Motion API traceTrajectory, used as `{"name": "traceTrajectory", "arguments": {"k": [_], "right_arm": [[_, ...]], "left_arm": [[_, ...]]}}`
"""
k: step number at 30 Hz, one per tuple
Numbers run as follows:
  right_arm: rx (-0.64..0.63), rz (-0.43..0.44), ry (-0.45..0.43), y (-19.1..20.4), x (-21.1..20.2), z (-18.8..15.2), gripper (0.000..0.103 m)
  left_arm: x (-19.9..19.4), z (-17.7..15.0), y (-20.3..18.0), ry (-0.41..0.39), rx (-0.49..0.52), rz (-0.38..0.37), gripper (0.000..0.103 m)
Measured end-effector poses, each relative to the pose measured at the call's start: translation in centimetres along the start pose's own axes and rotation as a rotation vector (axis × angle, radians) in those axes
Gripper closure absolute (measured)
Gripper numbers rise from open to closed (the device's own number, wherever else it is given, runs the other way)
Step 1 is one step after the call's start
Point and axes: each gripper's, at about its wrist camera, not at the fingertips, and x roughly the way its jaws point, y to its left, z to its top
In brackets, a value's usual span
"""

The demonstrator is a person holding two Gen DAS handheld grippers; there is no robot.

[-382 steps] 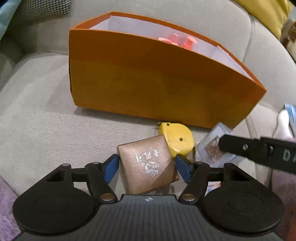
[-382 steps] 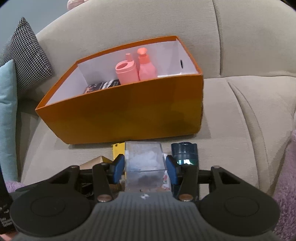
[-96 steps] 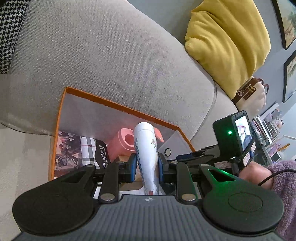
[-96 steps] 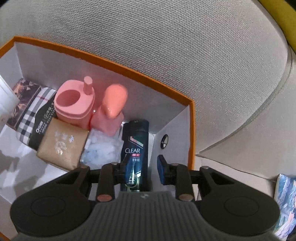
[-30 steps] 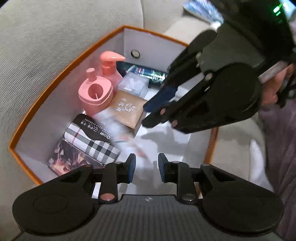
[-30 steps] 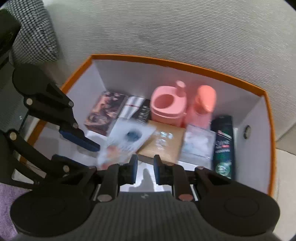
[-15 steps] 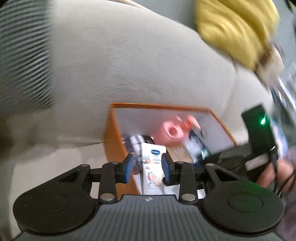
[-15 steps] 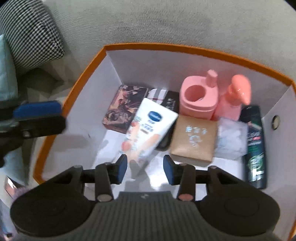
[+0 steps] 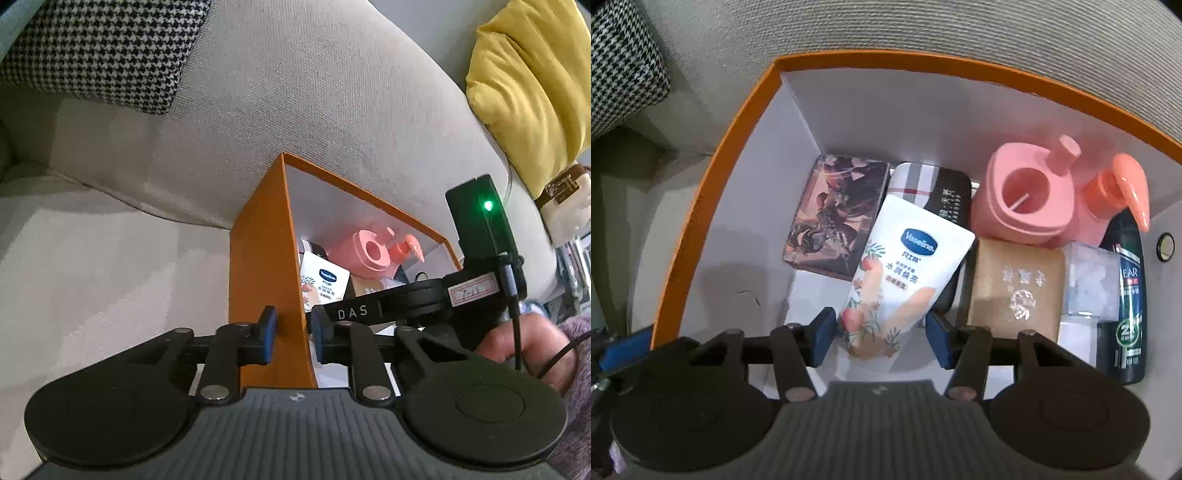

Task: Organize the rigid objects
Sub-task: 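Release the white lotion bottle into the orange box with the left gripper, then withdraw both grippers from the box and lower them to the seat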

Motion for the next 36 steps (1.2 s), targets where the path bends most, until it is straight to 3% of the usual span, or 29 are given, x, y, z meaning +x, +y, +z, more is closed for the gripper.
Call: {"name": "traceTrajectory", "arguments": {"k": [4,10,12,14,15,19,24,27,30,32,36], "right_arm": [[-0.135,-0.028,-0.008,1.0,-0.6,-0.6,0.053],[-0.619,-0.098,-0.015,4.0,-1.2,-2.9,0.054],[-0.749,-0.088,-0.01,4.5,-1.5,-3.4,0.063],[-0.851,-0.036,0.006,4.9,-2.2,-3.4,0.08],[-0.88,-0.038,0.028,4.8,-2.4,-3.1,0.08],[-0.925,-0.08,0.101,5.6,-1.7,-1.8,0.078],[-0.898,-0.099,0.06,5.8,-1.0,-1.7,0.074],[-0.934,-0.1,0.049,5.8,-0.2,-2.0,0.066],[-0.986,-0.113,0.028,6.1,-0.6,-2.6,0.064],[-0.969,-0.091,-0.013,6.1,-1.4,-2.4,0.059],[-0.914,-0.059,-0.03,6.0,-1.4,-1.8,0.06]], "left_arm": [[0.0,-0.5,0.3,0.003,-0.001,-0.012,0.084],[-0.2,-0.7,0.3,0.003,-0.001,-0.013,0.084],[-0.1,-0.6,0.3,0.013,-0.005,-0.01,0.084],[-0.1,-0.5,0.4,0.01,-0.01,-0.017,0.084],[-0.1,-0.5,0.5,0.013,-0.02,-0.021,0.084],[-0.1,-0.4,0.5,0.016,-0.019,-0.019,0.084],[-0.1,-0.3,0.5,0.017,-0.026,-0.022,0.084],[-0.1,-0.3,0.5,0.018,-0.023,-0.023,0.084],[-0.1,-0.3,0.5,0.019,-0.018,-0.022,0.084],[-0.1,-0.4,0.4,0.02,-0.012,-0.019,0.084],[-0.2,-0.3,0.2,0.019,-0.011,-0.015,0.084]]}}
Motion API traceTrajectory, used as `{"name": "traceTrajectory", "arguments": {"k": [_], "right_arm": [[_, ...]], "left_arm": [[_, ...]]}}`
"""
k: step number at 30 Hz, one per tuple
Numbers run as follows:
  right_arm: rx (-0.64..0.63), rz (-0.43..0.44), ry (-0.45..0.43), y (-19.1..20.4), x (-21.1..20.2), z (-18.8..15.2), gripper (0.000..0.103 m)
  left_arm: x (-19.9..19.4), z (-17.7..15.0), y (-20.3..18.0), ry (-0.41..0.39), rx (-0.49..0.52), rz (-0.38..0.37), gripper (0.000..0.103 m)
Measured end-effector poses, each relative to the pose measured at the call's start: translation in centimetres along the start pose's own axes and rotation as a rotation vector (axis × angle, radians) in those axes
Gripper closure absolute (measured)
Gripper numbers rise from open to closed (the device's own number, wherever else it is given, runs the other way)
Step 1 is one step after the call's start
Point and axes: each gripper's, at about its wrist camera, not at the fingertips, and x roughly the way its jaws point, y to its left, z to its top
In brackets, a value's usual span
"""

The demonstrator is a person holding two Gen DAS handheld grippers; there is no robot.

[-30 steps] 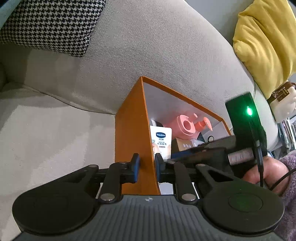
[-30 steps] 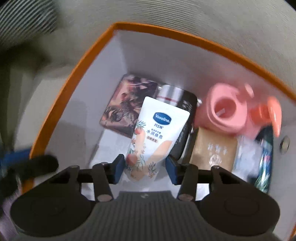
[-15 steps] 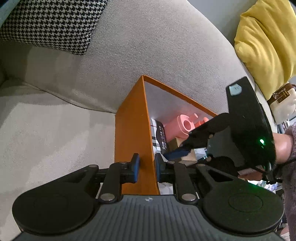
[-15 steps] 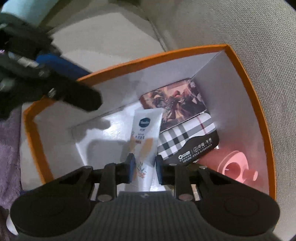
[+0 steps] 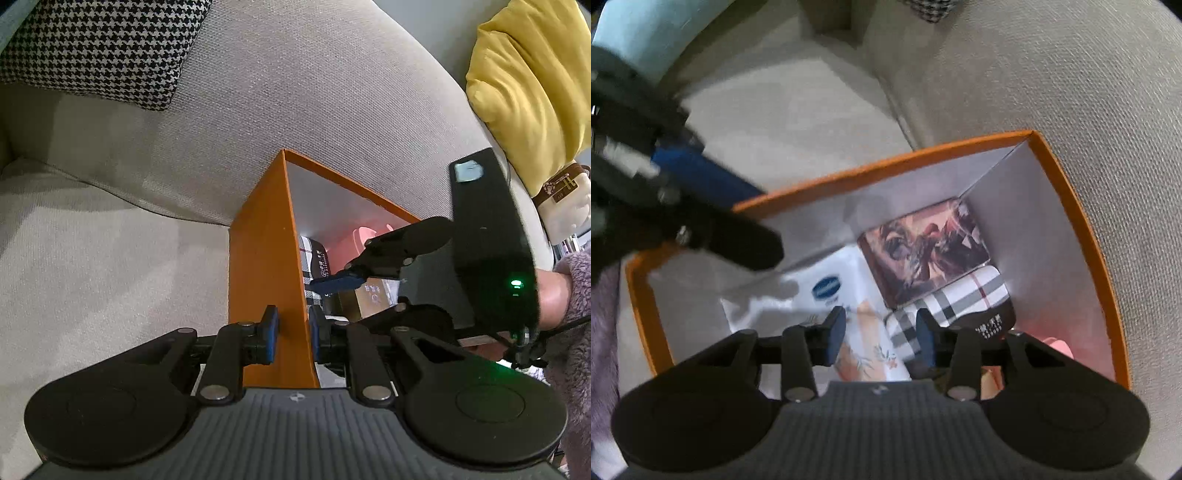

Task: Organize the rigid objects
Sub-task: 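Withdraw both grippers from the box and lower them to the seat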

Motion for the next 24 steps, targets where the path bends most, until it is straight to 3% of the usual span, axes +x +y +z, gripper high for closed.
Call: {"name": "traceTrajectory", "arguments": {"k": [4,10,15,20,24], "right_arm": [[0.042,0.063,0.015,0.2,0.9,0.0,0.071],[0.091,0.055,-0.023,-0.4,0.1,-0.9,0.071],[0.185,0.003,-0.081,-1.0,-3.1,-2.3,0.07],[0.285,-0.121,-0.191,0.1,-7.7,-4.0,0.07],[0.417,-0.184,-0.355,1.7,-12.2,-6.7,0.07]], "left_arm": [[-0.1,-0.1,-0.1,0.006,0.005,0.007,0.084],[-0.4,-0.1,-0.3,-0.011,0.018,0.002,0.084],[-2.4,-0.8,-1.1,-0.046,0.052,-0.006,0.084],[-6.1,-2.9,-3.0,-0.1,0.104,-0.007,0.084],[-8.6,-5.5,-4.1,-0.136,0.134,-0.029,0.084]]}}
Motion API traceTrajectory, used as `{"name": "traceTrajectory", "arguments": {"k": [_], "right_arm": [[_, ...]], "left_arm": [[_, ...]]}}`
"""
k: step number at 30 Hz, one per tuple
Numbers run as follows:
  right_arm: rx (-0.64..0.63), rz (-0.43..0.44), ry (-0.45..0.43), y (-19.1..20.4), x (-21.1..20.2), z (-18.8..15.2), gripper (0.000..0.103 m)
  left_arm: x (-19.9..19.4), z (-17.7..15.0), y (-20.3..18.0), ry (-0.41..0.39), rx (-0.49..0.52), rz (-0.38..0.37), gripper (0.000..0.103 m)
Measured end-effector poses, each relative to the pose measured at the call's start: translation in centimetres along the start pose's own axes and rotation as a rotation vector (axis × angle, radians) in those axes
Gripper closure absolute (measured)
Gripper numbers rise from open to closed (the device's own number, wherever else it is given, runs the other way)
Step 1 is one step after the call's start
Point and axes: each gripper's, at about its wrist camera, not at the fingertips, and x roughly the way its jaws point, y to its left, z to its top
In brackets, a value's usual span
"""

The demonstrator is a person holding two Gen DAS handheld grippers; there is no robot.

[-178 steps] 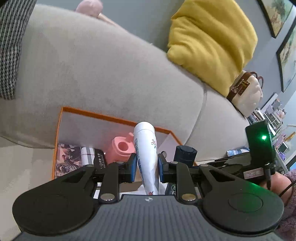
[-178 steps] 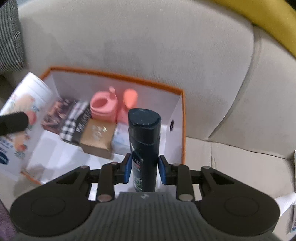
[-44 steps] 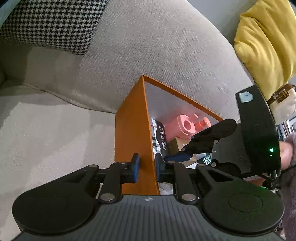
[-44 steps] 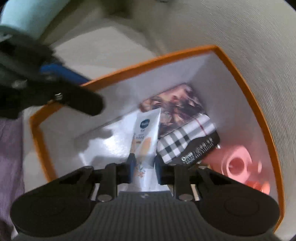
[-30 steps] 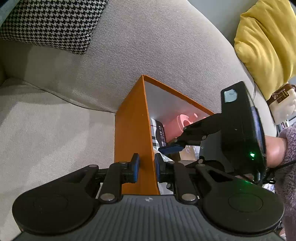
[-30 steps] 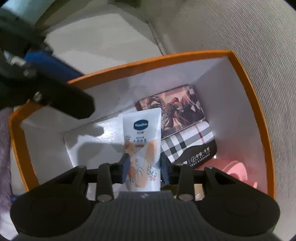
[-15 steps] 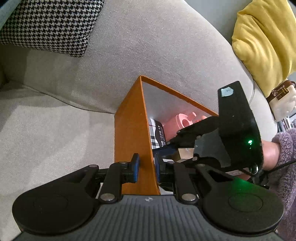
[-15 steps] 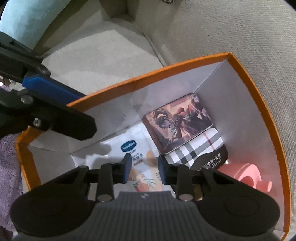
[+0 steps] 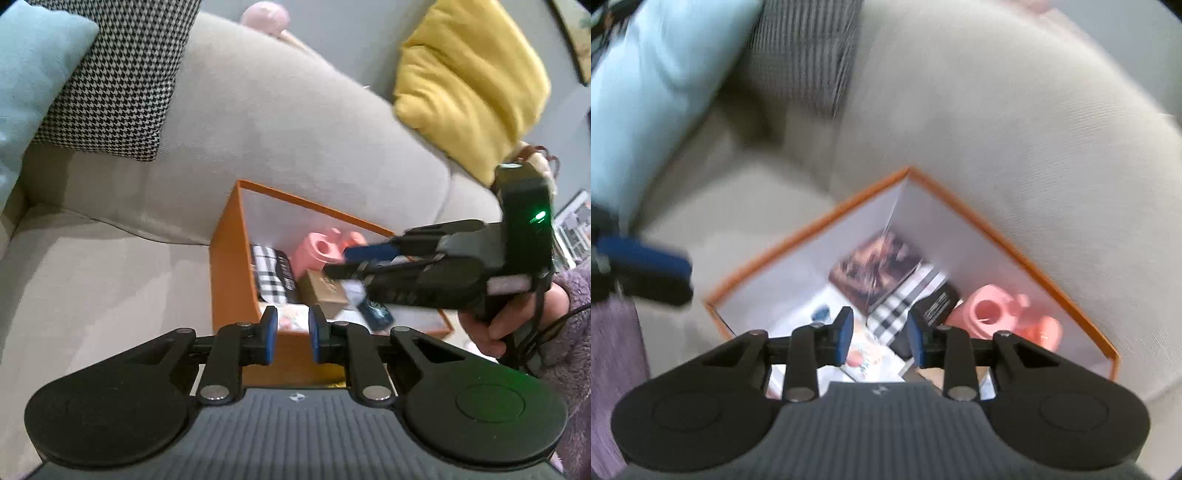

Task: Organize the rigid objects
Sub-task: 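Withdraw both grippers from the box and lower them to the seat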

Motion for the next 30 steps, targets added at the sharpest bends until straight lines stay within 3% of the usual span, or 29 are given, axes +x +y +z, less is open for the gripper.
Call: {"name": "traceTrajectory", "arguments": {"k": [5,9,16,20,22,26,30], "right_arm": [[0.186,0.0,-0.165,0.2,-6.7,-4.3,0.068],[0.27,-0.052,-0.216,1.6,-8.5,-9.8,0.065],[0.469,-0.088,-0.153,4.2,-7.5,-20.1,0.065],[0.568,-0.091,-0.068,6.3,-6.0,-24.6,0.068],[0.558,-0.115,-0.016,8.0,-5.0,-26.3,0.069],[0.506,-0.085,0.032,10.5,-3.6,-27.9,0.071],[0.447,-0.086,-0.002,10.8,-2.8,-27.4,0.072]], "left_arm": [[-1.4,-3.4,-1.2,0.024,0.026,-0.041,0.084],[-0.9,-6.9,-2.3,0.104,0.058,-0.039,0.083],[2.0,-13.4,-2.5,0.26,0.007,-0.021,0.073],[3.7,-15.3,-2.6,0.325,-0.01,0.006,0.072],[4.3,-15.9,-2.7,0.346,-0.017,0.029,0.072],[5.5,-17.1,-2.6,0.389,-0.029,0.052,0.072],[6.0,-18.3,-3.2,0.394,0.017,0.086,0.068]]}}
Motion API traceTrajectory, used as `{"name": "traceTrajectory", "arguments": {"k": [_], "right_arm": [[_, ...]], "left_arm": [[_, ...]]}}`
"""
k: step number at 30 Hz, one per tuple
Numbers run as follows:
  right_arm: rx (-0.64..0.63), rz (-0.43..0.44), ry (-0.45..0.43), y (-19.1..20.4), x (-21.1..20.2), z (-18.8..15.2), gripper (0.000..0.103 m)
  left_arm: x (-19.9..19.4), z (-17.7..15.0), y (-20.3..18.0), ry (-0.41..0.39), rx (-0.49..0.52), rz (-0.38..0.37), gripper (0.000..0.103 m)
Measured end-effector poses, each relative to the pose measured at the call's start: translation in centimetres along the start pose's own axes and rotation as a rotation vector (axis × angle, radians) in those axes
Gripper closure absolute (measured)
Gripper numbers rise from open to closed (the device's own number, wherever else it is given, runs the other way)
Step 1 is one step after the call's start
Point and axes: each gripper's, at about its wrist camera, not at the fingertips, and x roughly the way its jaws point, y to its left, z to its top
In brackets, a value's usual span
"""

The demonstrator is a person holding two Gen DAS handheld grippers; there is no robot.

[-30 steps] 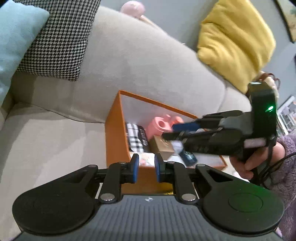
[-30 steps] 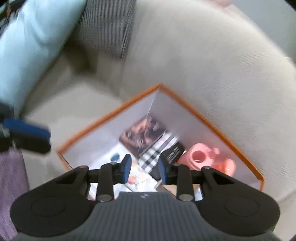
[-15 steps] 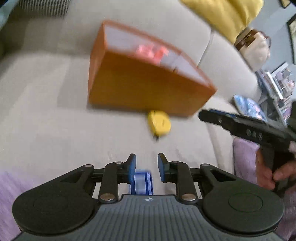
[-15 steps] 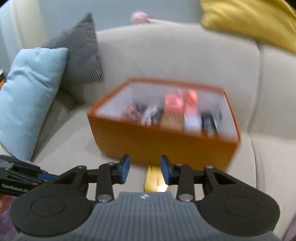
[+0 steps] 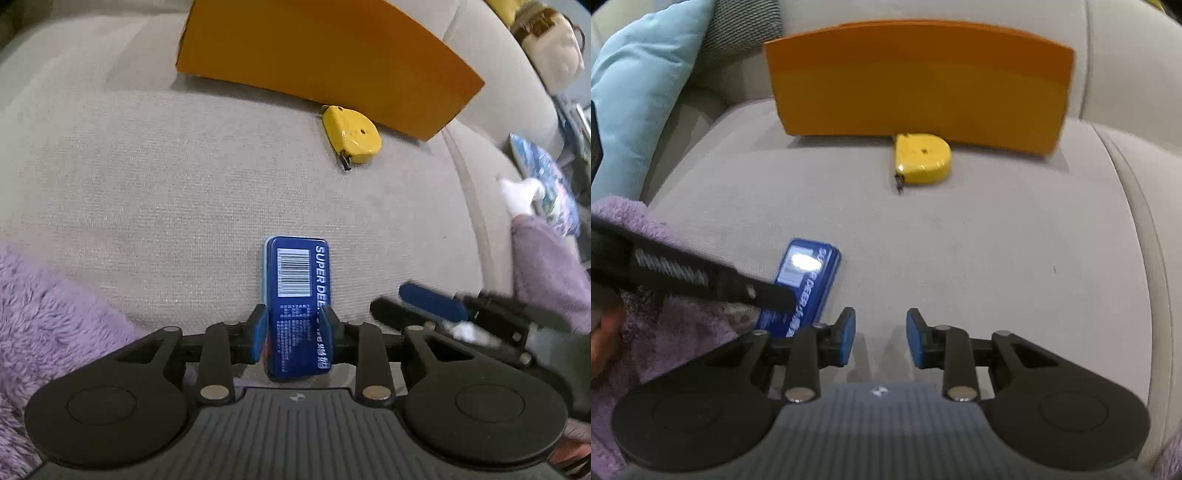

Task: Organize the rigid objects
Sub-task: 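Withdraw both grippers from the box and lower them to the seat, then grasp the blue SUPER DEER tin upright with the left gripper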

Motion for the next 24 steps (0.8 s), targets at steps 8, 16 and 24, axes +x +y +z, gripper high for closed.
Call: {"name": "traceTrajectory", "arguments": {"k": [8,16,24], "right_arm": [[0.005,0.071,0.022,0.0,1.0,0.1,0.078],[-0.006,0.08,0.018,0.5,0.8,-0.1,0.078],[-0.021,0.111,0.008,0.8,0.1,-0.3,0.079]], "left_arm": [[1.1,-0.2,1.0,-0.003,-0.047,-0.053,0.056],[0.3,-0.6,0.6,-0.041,-0.043,-0.045,0.071],[-1.2,-1.0,-1.6,-0.07,0.02,-0.031,0.086]]}}
